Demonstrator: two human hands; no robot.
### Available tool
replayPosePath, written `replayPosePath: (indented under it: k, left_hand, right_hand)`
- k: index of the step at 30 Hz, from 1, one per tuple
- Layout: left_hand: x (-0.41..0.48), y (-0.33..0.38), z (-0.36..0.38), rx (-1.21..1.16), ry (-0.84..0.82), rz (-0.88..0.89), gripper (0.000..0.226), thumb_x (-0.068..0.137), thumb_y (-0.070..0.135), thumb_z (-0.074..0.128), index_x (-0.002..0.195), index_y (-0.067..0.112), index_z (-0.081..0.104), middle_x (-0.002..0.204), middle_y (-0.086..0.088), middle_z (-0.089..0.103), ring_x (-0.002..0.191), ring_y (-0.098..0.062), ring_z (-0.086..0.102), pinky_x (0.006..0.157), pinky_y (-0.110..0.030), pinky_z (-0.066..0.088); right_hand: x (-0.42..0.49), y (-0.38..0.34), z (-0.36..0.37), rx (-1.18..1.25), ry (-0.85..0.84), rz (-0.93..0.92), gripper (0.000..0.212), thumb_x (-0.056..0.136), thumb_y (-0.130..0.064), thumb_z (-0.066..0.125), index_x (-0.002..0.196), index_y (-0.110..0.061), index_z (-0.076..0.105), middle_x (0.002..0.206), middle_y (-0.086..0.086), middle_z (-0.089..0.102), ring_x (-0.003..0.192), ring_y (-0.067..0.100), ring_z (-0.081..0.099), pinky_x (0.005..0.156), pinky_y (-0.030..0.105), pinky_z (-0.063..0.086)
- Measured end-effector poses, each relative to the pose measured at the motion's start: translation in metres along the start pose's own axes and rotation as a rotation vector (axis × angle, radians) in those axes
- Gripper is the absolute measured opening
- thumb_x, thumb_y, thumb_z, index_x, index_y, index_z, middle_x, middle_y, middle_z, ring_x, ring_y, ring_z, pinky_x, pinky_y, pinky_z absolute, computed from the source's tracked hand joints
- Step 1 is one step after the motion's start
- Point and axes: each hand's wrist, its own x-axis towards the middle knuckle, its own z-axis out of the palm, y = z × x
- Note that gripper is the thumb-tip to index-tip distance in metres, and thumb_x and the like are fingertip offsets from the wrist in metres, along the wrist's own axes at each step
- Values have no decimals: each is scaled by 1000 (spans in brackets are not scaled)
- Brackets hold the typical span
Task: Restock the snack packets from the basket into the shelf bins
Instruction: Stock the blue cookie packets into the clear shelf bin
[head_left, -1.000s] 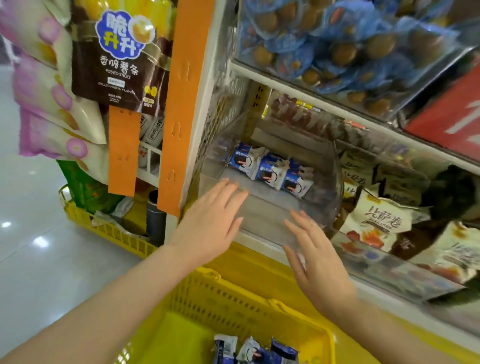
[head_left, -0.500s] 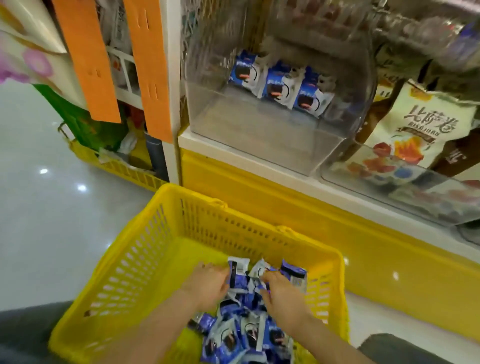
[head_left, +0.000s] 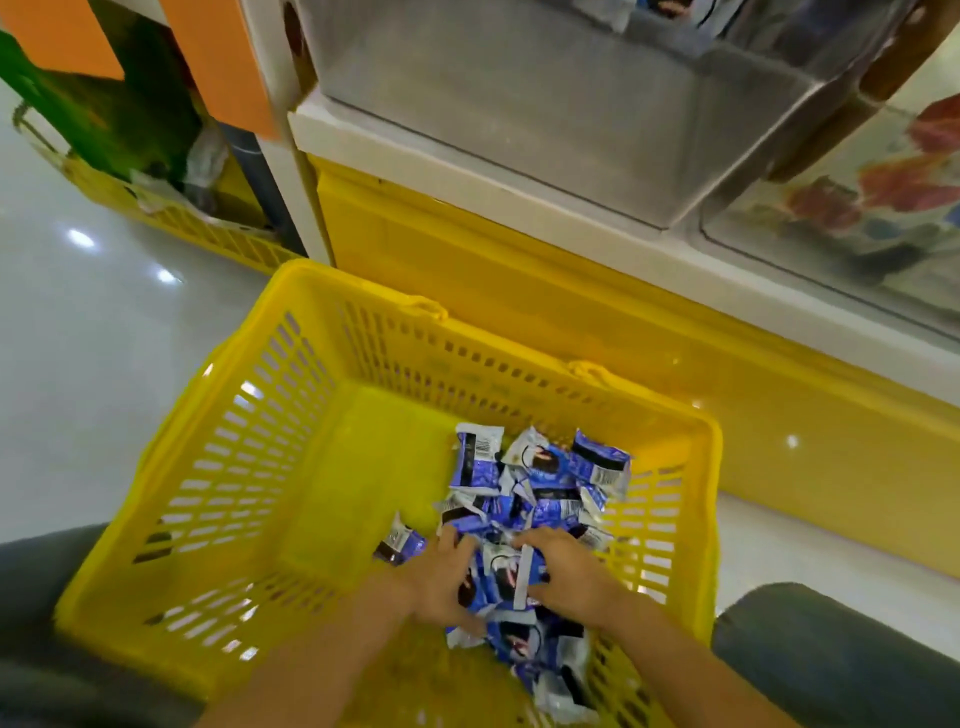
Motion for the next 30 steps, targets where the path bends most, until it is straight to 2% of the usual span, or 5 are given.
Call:
replayPosePath:
  k: [8, 12, 16, 23, 30]
  left_hand:
    - [-2, 3, 4, -172, 104, -45, 71, 80, 25, 70, 136, 15, 28, 136, -10, 23, 121, -31, 41, 98, -33, 42]
    - [-24, 14, -19, -733, 165, -29, 26, 92, 14, 52, 117, 12, 48, 107, -1, 49, 82, -14, 56, 65, -19, 51]
    - [-51, 35, -43, -1370, 250, 49, 22, 94, 6, 41, 111, 2, 54, 112, -11, 55, 92, -25, 61, 66, -34, 59]
    - [-89, 66, -61, -1388, 414, 151, 34, 84, 28, 66, 116, 22, 56, 117, 7, 59, 103, -7, 60, 67, -25, 54]
    - [-132, 87, -81, -1345, 482, 328, 44, 71, 21, 75, 111, 14, 57, 102, -4, 71, 89, -16, 70, 69, -29, 57]
  right_hand:
    - [-11, -7, -6, 52, 111, 79, 53, 85, -20, 68, 134, -19, 48, 132, 5, 54, 113, 23, 56, 90, 29, 46]
    - [-23, -8, -17, 113, 235, 60, 29, 83, -24, 70, 108, -14, 60, 82, -2, 57, 71, 11, 52, 55, 11, 34]
    - [-38, -21, -34, 394, 433, 43, 32, 82, -25, 71, 66, -21, 44, 58, -8, 34, 50, 5, 31, 46, 14, 32]
    - [-65, -61, -57, 1205, 494, 114, 21, 86, -26, 66, 95, -7, 67, 98, 8, 70, 92, 23, 65, 74, 28, 50]
    - [-99, -86, -87, 1486, 433, -83, 24, 91, -23, 58, 102, -3, 63, 96, 8, 73, 89, 16, 69, 72, 21, 55]
